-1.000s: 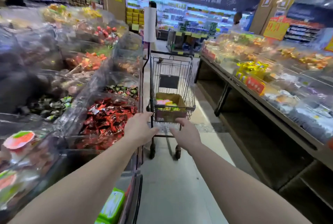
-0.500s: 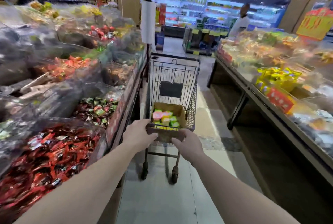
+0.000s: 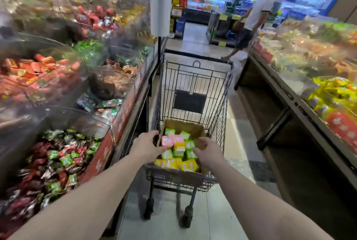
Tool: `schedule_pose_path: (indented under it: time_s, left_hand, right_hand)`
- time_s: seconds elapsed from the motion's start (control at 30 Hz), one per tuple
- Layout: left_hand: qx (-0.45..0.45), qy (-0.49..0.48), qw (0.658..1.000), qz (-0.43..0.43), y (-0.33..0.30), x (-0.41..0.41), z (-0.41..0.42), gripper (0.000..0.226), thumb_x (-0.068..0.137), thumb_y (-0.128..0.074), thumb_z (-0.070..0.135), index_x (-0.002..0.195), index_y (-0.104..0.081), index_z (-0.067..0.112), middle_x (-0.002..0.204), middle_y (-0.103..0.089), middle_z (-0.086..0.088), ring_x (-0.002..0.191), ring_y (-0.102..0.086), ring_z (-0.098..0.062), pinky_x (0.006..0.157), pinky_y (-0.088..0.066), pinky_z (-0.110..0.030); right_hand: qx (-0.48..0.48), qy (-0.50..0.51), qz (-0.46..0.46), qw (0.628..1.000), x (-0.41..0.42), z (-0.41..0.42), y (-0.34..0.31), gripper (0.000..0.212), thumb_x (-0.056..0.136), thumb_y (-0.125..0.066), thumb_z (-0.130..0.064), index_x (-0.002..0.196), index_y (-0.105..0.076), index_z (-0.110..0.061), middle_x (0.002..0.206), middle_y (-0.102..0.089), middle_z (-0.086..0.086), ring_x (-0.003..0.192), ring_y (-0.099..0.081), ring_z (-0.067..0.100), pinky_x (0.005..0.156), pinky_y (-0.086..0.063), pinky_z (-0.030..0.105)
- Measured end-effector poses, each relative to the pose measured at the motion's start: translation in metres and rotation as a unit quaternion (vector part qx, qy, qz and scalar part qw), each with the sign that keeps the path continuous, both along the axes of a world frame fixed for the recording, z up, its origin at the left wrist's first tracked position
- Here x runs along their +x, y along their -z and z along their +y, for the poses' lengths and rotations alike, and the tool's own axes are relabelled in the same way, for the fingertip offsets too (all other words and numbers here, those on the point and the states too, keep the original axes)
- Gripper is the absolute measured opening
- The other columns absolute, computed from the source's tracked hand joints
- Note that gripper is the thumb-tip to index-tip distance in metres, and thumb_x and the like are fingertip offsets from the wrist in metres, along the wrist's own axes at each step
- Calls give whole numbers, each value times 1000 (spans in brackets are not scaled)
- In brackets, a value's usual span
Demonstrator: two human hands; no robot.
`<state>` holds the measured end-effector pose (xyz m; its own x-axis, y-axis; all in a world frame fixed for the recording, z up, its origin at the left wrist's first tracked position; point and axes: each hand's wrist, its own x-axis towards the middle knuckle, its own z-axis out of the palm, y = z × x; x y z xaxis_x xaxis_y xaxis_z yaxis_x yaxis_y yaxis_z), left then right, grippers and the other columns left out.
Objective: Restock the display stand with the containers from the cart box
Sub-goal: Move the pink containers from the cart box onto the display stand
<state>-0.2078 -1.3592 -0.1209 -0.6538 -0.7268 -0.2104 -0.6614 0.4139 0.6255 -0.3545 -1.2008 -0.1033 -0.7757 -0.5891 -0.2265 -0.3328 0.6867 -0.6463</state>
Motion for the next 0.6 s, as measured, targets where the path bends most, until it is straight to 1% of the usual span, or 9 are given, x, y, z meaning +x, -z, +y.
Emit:
schedule_pose_path:
  time_s: [0.07,0.13,0.2,0.27,0.37,0.43,0.5,0.57,0.6]
  left_hand:
    - [14,2,1000,-10,11,-23,-18,78,79,-68,53,144,-36,26,146,-41,-6,127,-46,-29,104,-40,-40]
    - [26,-2,1000,-17,21,-44,-35,80,77,-69,54,145,-36,25,146,-41,-7,124,-49,-29,104,-41,-39]
    - [28,-20,999,-21,34,-65,-52,82,75,-70,55,144,-37,24,145,-42,-7,129,-44,-27,105,-39,-37]
    - [29,-50,998,-21,49,-86,-69,81,74,-72,53,143,-39,27,143,-45,-7,129,-45,-27,104,-40,-38]
    - [50,-94,994,-15,80,-120,-86,79,72,-75,48,140,-43,26,138,-50,-9,124,-50,-27,103,-42,-38]
    - [69,-132,989,-8,100,-144,-92,78,70,-78,43,138,-47,22,134,-54,-9,119,-54,-25,101,-44,-37]
    - [79,-174,982,0,115,-169,-92,74,70,-80,35,135,-51,17,131,-58,-9,117,-57,-23,99,-45,-35]
    - [89,-200,976,-2,131,-190,-90,67,72,-81,27,132,-55,15,127,-60,-6,115,-57,-20,95,-45,-29]
    - [99,-206,974,-5,138,-199,-90,62,72,-81,23,129,-57,15,122,-61,-1,111,-58,-17,90,-44,-27]
  right_hand:
    - [19,-3,-3,1000,-26,-16,13,53,89,-64,-28,139,-47,-20,135,-57,3,107,-60,20,76,-41,22]
    - [37,-14,0,999,-55,-34,26,53,89,-63,-28,139,-47,-20,135,-57,3,115,-58,22,83,-44,24]
    - [53,-29,-2,998,-85,-55,40,53,89,-63,-29,138,-47,-20,135,-57,3,117,-58,23,90,-45,27]
    - [61,-55,-5,997,-115,-75,56,52,90,-61,-29,139,-47,-18,137,-55,5,119,-56,24,94,-44,28]
    - [64,-94,-10,994,-163,-103,84,50,92,-59,-28,138,-47,-17,138,-54,6,121,-54,23,94,-42,27]
    - [70,-115,-18,991,-199,-121,104,48,92,-58,-25,138,-48,-17,136,-55,7,119,-56,24,92,-43,27]
    - [83,-131,-25,988,-233,-139,122,48,91,-58,-25,137,-48,-18,134,-57,7,115,-58,25,89,-44,28]
    - [96,-145,-30,984,-260,-154,141,47,91,-59,-26,137,-49,-19,132,-57,8,116,-57,26,90,-44,30]
    - [99,-151,-35,983,-271,-161,151,47,90,-59,-25,136,-50,-19,131,-58,10,117,-57,27,91,-44,31]
